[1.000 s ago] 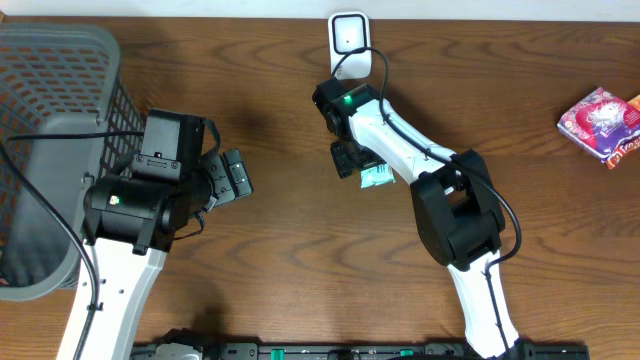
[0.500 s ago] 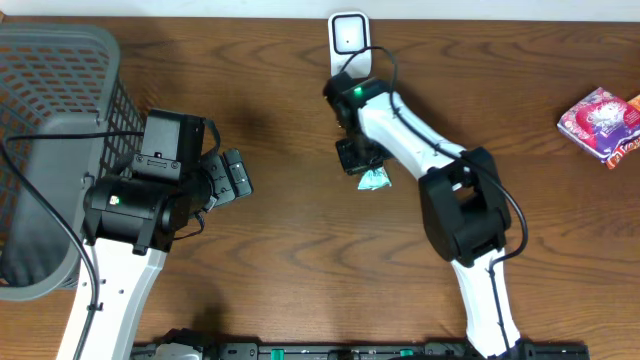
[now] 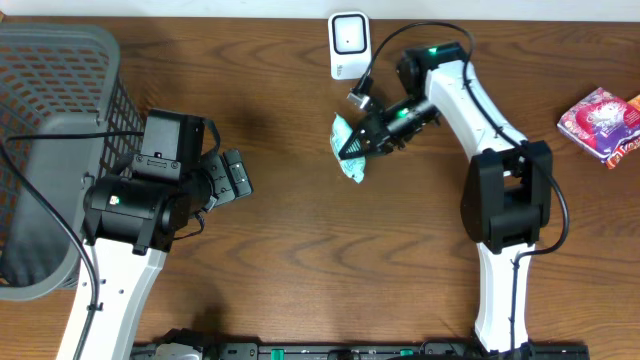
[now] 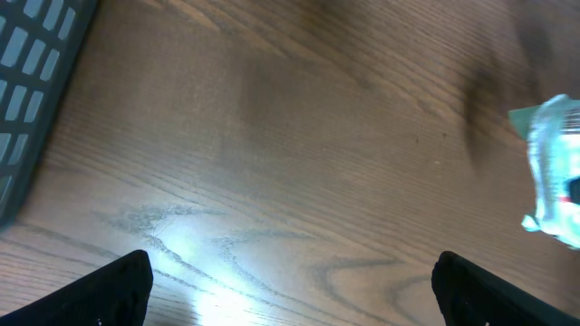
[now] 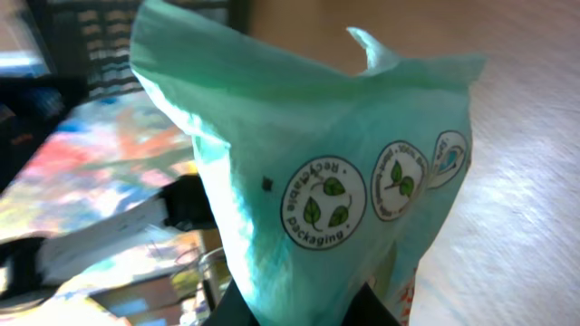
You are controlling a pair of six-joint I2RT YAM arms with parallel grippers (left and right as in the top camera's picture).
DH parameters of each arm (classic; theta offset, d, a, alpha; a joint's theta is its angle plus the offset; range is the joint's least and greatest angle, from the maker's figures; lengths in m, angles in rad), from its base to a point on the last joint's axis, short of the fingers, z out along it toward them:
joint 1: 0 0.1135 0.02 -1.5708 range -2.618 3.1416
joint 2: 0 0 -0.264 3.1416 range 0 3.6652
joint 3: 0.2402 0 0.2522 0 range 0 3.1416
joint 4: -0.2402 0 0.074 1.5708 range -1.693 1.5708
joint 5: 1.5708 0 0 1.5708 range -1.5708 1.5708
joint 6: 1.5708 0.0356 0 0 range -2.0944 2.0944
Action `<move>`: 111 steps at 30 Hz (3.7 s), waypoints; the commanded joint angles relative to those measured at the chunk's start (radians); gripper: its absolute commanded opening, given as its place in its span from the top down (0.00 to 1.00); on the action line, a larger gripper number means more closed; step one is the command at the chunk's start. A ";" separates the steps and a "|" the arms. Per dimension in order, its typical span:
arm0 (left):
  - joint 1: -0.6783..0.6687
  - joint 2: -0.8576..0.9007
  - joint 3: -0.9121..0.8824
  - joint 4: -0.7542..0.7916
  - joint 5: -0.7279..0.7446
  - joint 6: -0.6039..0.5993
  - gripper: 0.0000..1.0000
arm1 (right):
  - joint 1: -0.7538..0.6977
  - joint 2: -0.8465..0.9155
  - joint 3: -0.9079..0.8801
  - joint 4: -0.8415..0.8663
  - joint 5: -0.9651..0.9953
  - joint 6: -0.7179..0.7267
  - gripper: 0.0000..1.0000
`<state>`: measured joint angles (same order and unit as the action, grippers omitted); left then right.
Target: Scan the item barcode
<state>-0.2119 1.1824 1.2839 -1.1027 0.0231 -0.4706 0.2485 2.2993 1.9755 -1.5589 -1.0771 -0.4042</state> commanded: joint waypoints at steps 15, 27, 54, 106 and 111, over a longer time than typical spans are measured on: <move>0.004 0.002 -0.005 -0.004 -0.009 0.006 0.02 | 0.044 -0.037 -0.103 -0.143 -0.053 -0.388 0.99; 0.004 0.002 -0.005 -0.004 -0.010 0.006 0.02 | 0.041 -0.044 -0.076 0.220 0.720 0.532 0.99; 0.004 0.002 -0.005 -0.004 -0.010 0.006 0.02 | 0.307 -0.055 0.029 0.304 1.198 0.687 0.38; 0.004 0.002 -0.005 -0.004 -0.009 0.006 0.02 | 0.072 -0.061 0.003 0.569 0.517 0.644 0.99; 0.004 0.002 -0.005 -0.004 -0.010 0.006 0.02 | 0.071 -0.061 0.085 0.780 0.523 0.692 0.99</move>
<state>-0.2119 1.1824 1.2839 -1.1023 0.0231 -0.4706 0.3256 2.2589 2.0258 -0.8417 -0.5461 0.2111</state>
